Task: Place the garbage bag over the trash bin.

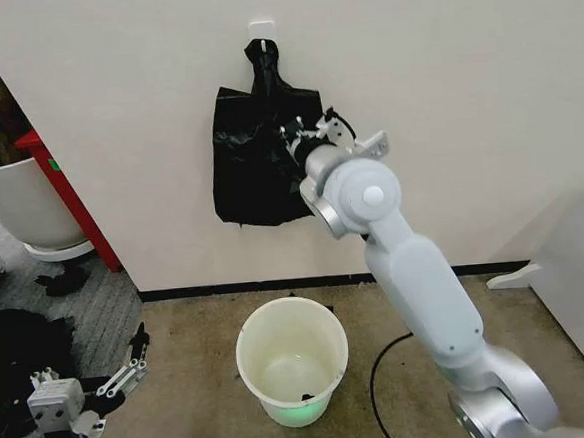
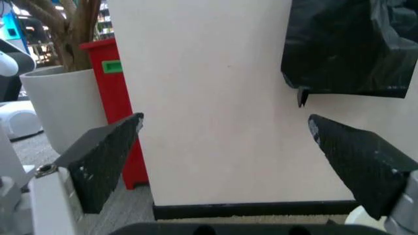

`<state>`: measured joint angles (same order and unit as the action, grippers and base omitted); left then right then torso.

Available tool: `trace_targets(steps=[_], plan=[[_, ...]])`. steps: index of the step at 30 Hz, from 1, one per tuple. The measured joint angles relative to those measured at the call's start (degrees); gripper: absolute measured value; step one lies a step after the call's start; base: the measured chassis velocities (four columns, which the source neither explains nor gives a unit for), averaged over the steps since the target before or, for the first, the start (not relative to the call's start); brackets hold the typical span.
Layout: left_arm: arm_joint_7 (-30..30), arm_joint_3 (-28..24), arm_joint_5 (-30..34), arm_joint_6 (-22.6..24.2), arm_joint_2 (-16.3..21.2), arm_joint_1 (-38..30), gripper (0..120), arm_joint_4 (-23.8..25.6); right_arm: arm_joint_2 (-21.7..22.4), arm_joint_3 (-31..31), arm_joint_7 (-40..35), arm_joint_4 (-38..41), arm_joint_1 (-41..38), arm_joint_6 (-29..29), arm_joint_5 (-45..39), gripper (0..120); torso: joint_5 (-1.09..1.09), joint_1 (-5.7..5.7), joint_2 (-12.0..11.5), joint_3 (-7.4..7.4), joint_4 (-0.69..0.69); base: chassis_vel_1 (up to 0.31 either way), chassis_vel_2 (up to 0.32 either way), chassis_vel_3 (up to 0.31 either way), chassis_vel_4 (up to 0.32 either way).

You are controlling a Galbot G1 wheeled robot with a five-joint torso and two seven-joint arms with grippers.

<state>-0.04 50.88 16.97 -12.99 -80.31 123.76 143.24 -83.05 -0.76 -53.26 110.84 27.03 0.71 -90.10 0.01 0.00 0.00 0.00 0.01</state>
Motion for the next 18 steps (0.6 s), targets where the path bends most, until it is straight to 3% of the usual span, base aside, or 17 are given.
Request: trace_targets(steps=[18], plan=[[-0.36,-0.11,-0.53,-0.46,-0.10,-0.18,100,0.00,2.85,1.55,0.91,5.22,9.41,0.98,2.71,0,0.00,0.00,0.00,0.00,-0.01,0.000,0.000,0.000,0.000]])
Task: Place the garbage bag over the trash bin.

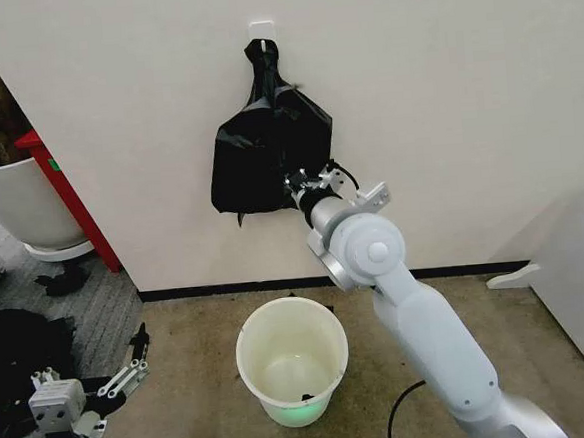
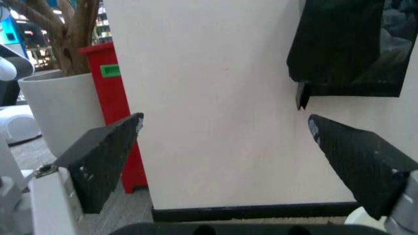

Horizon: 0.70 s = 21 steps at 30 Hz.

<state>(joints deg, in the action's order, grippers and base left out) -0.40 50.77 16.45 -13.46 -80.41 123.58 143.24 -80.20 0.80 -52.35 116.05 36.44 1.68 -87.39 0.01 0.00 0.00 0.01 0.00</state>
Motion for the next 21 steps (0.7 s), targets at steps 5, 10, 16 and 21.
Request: trace_targets(steps=[5,10,16,21], plan=[[-0.05,-0.09,-0.15,-0.24,-0.38,-0.02,100,0.00,1.39,-0.09,0.23,1.71,2.55,0.13,0.01,0,0.00,0.00,0.00,0.00,0.00,0.000,0.000,0.000,0.000],[-0.10,-0.13,-0.25,-0.43,-0.61,-0.03,100,0.00,3.11,0.08,0.72,3.02,5.07,0.51,0.00,0,-0.01,0.00,0.00,0.00,0.00,0.000,0.000,0.000,0.000],[-0.12,-0.12,-0.25,-0.48,-0.68,-0.03,100,0.00,4.52,0.15,1.15,4.17,7.61,0.76,0.00,0,0.00,0.00,0.00,0.00,0.00,0.000,0.000,0.000,0.000],[-0.29,-0.14,-0.42,-0.58,-0.77,-0.03,100,0.00,5.58,-0.08,1.95,6.37,12.33,1.21,0.67,0,0.00,0.00,0.00,0.00,0.01,0.000,0.000,0.000,0.000]])
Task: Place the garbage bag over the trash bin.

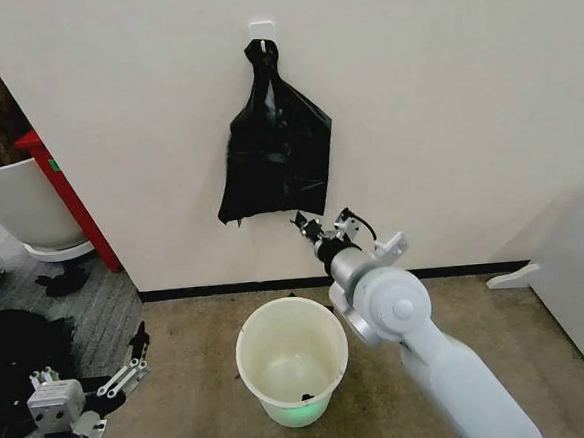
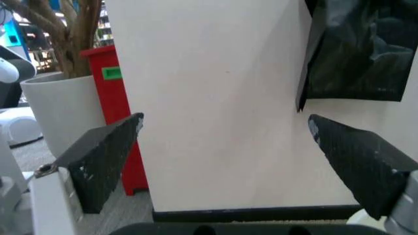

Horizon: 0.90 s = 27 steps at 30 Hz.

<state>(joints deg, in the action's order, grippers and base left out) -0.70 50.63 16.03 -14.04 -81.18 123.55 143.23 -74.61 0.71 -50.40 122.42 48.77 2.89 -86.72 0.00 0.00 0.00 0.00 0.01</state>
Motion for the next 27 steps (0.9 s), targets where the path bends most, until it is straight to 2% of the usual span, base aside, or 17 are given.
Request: trace_targets(steps=[7,9,12,16,18,21,22,24,25,27], plan=[[-0.16,0.07,-0.19,-0.32,-0.25,0.23,100,0.00,0.12,-0.24,0.86,1.84,3.90,0.17,1.16,0,0.00,0.00,0.00,-0.01,0.00,0.000,0.000,0.000,0.000],[-0.19,0.07,-0.24,-0.41,-0.34,0.26,100,0.00,0.45,-1.22,3.89,3.77,4.66,0.08,0.88,1,0.00,0.00,0.00,-0.01,-0.02,0.000,0.000,0.000,0.000],[-0.19,0.11,-0.24,-0.51,-0.38,0.34,100,0.00,0.69,-3.33,8.77,5.59,5.76,0.02,-1.60,9,-0.01,0.00,0.00,-0.01,-0.01,0.000,0.000,0.000,0.000],[-0.22,0.14,-0.28,-0.64,-0.26,0.39,100,0.00,-0.01,-8.02,14.54,6.85,6.89,-1.23,-12.70,27,-0.01,0.00,0.00,0.00,0.00,0.000,0.000,0.000,0.000],[-0.23,0.13,-0.35,-0.64,-0.15,0.35,100,0.00,-1.08,-9.43,14.93,6.26,6.54,-2.03,-17.26,36,0.00,0.00,0.00,0.00,0.00,0.000,0.000,0.000,0.000],[-0.25,0.13,-0.41,-0.65,-0.12,0.35,100,0.00,-1.61,-9.75,14.87,5.75,6.12,-2.50,-18.66,39,-0.01,0.00,0.00,0.00,0.00,0.000,0.000,0.000,0.000],[-0.27,0.12,-0.50,-0.64,-0.12,0.40,100,0.00,-2.81,-9.98,14.42,4.58,5.15,-3.17,-20.48,49,0.00,0.00,0.00,0.00,-0.01,0.000,0.000,0.000,0.000],[-0.28,0.18,-0.59,-0.64,-0.16,0.53,100,0.00,-3.96,-9.95,13.97,3.41,4.21,-3.75,-21.36,54,-0.01,0.00,-0.01,-0.01,-0.01,0.000,0.000,0.000,0.000],[-0.28,0.32,-0.66,-0.64,-0.23,0.69,100,0.00,-5.43,-9.58,13.55,2.01,3.11,-4.37,-21.60,61,-0.01,0.00,-0.01,-0.01,-0.01,0.000,0.000,0.000,0.000],[-0.28,0.35,-0.68,-0.64,-0.26,0.74,100,0.00,-5.89,-9.37,13.42,1.63,2.81,-4.53,-21.60,64,-0.01,0.00,-0.01,-0.01,-0.01,0.000,0.000,0.000,0.000]])
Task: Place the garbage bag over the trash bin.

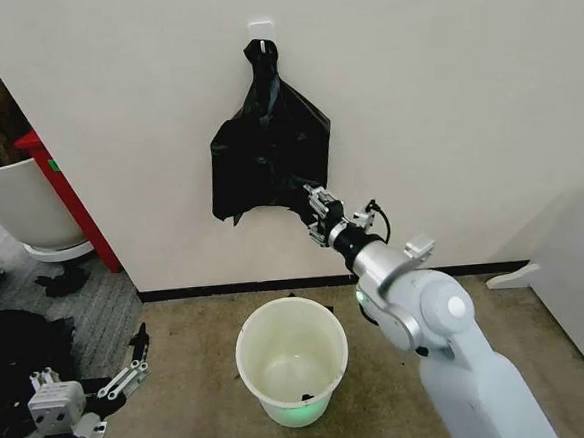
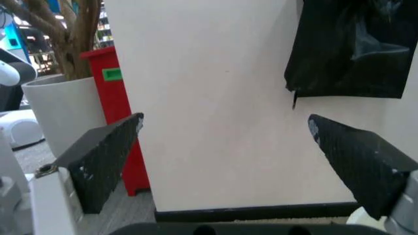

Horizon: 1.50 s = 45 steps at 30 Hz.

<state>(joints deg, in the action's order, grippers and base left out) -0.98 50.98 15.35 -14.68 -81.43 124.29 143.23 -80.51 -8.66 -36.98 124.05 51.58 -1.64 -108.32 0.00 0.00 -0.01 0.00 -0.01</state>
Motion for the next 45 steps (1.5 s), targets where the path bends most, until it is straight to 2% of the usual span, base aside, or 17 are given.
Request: trace_targets(steps=[5,6,8,10,14,23,26,34,38,45], plan=[[0.00,0.15,-0.27,-0.04,-0.35,0.29,100,0.00,-2.55,2.69,-0.27,-2.55,-1.92,-0.32,2.32,86,-0.01,0.00,0.00,0.00,0.00,0.000,0.000,0.000,0.000],[0.00,0.15,-0.27,-0.04,-0.35,0.29,100,0.00,-2.55,2.69,-0.27,-2.55,-1.92,-0.32,2.32,86,-0.01,0.00,0.00,0.00,0.00,0.000,0.000,0.000,0.000],[-0.01,0.15,-0.49,-0.07,-0.52,0.34,100,0.00,-3.58,3.19,-0.25,-3.68,-2.92,-0.59,3.27,93,-0.01,0.00,0.00,0.00,0.00,0.000,0.000,0.000,0.000],[-0.02,0.11,-0.68,-0.10,-0.66,0.38,100,0.00,-4.78,3.19,-0.24,-5.12,-4.25,-0.80,3.87,98,-0.01,0.00,0.00,0.00,0.00,0.000,0.000,0.000,0.000],[-0.05,0.08,-0.80,-0.16,-0.81,0.41,100,0.00,-5.99,3.03,0.28,-7.12,-5.86,-0.82,5.06,100,-0.01,0.00,0.00,0.00,0.00,0.000,0.000,0.000,0.000],[-0.06,0.08,-0.91,-0.26,-0.82,0.52,100,0.00,-9.06,3.48,0.63,-11.56,-8.42,-0.72,7.22,97,0.00,0.00,0.00,0.00,0.00,0.000,0.000,0.000,0.000],[-0.06,0.22,-0.89,-0.30,-0.75,0.55,100,0.00,-9.85,3.48,0.63,-12.76,-8.91,-0.67,8.02,90,0.00,0.00,0.00,0.00,0.00,0.000,0.000,0.000,0.000],[-0.06,0.26,-0.84,-0.39,-0.67,0.38,100,0.00,-10.71,3.61,0.75,-14.07,-9.38,-0.64,8.90,82,0.00,0.00,0.00,0.00,0.00,0.000,0.000,0.000,0.000],[-0.06,0.31,-0.84,-0.59,-0.58,0.38,100,0.00,-10.92,2.72,1.07,-14.94,-9.86,-0.67,8.92,73,0.00,0.00,0.00,0.00,0.01,0.000,0.000,0.000,0.000],[-0.09,0.41,-0.95,-0.76,-0.45,0.38,100,0.00,-10.90,1.53,1.26,-14.93,-10.14,-0.68,8.73,69,0.01,0.00,0.00,0.00,0.00,0.000,0.000,0.000,0.000]])
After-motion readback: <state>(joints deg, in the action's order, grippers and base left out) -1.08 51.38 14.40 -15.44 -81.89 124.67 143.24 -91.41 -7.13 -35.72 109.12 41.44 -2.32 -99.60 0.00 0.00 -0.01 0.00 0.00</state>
